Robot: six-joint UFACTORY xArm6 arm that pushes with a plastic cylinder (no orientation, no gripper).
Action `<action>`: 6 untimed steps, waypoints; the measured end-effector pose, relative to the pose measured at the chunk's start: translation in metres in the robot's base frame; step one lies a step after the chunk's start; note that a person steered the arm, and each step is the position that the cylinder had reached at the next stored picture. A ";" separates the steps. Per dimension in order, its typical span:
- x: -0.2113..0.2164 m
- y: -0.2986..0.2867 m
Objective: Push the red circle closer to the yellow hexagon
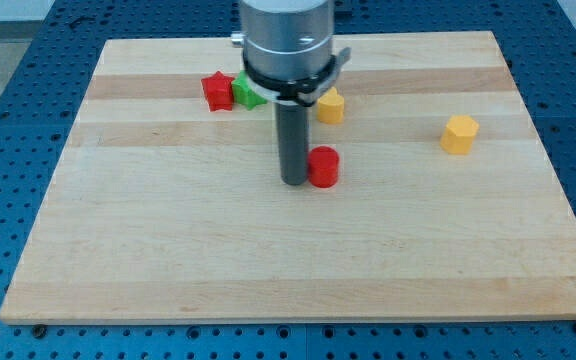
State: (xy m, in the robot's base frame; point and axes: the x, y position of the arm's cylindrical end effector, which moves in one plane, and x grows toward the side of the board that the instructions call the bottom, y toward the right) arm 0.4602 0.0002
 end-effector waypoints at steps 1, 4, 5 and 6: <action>0.000 0.025; -0.001 0.031; -0.013 0.030; -0.020 0.048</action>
